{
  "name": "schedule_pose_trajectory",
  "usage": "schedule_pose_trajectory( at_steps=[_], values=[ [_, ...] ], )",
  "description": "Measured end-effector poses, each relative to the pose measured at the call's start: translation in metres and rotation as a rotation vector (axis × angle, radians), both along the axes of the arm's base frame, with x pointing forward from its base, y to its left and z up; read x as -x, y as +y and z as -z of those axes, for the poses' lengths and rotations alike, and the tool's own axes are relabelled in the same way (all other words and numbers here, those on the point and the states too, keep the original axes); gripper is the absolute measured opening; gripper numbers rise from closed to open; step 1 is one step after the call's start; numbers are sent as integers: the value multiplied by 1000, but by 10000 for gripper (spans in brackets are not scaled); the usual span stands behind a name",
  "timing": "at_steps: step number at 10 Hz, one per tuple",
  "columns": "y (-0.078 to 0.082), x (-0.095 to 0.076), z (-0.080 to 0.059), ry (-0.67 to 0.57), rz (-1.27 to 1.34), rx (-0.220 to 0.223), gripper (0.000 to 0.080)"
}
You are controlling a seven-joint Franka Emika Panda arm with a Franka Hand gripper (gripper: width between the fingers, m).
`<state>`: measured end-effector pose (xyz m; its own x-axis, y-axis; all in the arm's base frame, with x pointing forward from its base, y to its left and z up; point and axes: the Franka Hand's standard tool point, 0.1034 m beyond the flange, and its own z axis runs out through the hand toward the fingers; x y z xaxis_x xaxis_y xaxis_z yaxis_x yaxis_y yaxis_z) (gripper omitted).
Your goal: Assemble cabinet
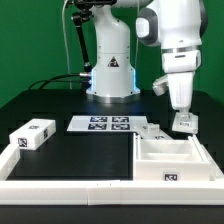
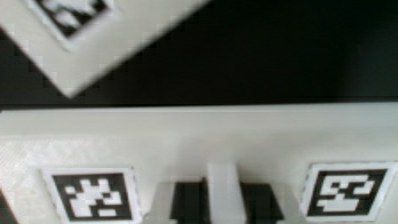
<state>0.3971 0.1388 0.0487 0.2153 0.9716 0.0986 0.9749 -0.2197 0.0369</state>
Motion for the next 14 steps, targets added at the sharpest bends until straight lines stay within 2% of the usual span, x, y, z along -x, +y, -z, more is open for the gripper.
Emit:
schedule_pose_trajectory(
  at_steps=[1,5,6,7,8,11,14],
  values=[
    [-5,-8,-3,-5,10,1,68],
    [-6,-6,-1,2,13,1,69],
    [-11,-13,-1,2,-66,10,69],
    [-14,-28,-5,-6,-111,16,69],
    [-12,-35,-7,-18,-131,16,69],
    [-13,-32,-6,-11,-121,17,69],
    [-15,-48,-8,-17,-108,16,69]
  ],
)
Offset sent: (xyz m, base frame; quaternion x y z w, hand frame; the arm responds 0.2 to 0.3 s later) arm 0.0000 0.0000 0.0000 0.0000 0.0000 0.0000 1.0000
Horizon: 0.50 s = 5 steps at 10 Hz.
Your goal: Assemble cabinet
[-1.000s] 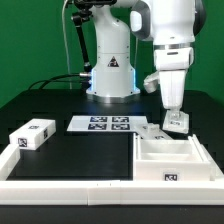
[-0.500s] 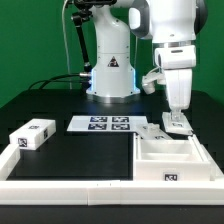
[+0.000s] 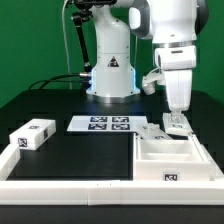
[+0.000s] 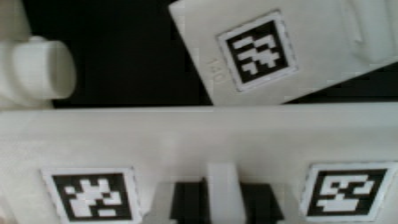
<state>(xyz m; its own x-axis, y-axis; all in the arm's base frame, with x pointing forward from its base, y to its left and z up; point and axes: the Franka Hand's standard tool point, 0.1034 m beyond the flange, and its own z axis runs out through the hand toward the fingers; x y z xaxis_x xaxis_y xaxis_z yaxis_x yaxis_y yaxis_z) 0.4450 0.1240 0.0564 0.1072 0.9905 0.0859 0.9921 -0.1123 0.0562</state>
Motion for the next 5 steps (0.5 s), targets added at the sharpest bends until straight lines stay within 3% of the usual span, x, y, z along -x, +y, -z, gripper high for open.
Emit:
schedule_pose_trajectory(
  at_steps=[5],
  values=[
    [-2,-7,-1,11,7,4,69]
  ],
)
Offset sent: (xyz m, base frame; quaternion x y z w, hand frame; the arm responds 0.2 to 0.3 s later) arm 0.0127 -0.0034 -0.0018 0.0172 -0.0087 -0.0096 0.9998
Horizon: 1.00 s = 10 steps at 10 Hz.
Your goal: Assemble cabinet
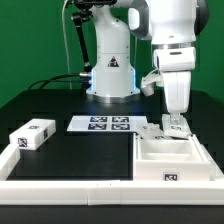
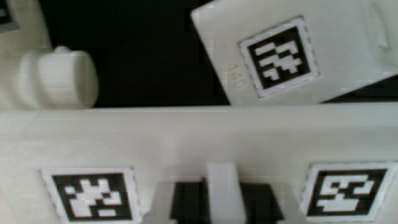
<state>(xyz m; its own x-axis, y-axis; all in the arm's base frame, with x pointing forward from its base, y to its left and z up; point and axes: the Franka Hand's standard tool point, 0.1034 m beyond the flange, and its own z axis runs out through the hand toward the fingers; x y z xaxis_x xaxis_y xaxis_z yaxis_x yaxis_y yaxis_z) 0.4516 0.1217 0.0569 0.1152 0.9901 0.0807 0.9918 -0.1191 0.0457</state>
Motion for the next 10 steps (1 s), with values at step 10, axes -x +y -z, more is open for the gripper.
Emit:
schedule_pose_trajectory(
  at_steps=[10],
  values=[
    [-9,-7,1,10,-7,4,70]
  ],
)
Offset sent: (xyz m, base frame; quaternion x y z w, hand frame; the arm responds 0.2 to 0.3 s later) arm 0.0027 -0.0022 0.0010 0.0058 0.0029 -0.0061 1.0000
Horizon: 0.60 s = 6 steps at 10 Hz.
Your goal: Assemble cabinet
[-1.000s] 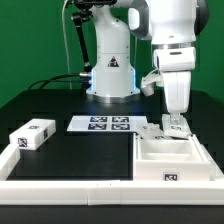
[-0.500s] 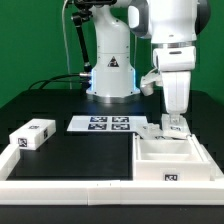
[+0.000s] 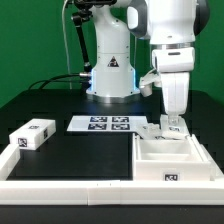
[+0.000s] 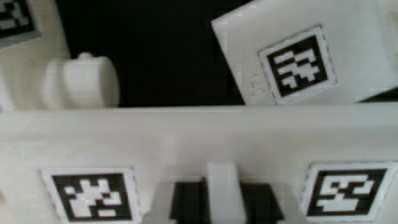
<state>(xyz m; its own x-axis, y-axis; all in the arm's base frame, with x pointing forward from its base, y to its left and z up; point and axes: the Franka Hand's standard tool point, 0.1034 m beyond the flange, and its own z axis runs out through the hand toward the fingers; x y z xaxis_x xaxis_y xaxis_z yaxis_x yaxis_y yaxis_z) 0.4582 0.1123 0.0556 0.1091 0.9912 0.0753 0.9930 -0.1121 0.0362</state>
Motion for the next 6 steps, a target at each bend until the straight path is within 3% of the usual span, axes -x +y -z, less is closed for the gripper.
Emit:
schedule_pose_trajectory(
  at_steps=[6],
  values=[
    [-2,-11,-2,32,5,10,70]
  ],
)
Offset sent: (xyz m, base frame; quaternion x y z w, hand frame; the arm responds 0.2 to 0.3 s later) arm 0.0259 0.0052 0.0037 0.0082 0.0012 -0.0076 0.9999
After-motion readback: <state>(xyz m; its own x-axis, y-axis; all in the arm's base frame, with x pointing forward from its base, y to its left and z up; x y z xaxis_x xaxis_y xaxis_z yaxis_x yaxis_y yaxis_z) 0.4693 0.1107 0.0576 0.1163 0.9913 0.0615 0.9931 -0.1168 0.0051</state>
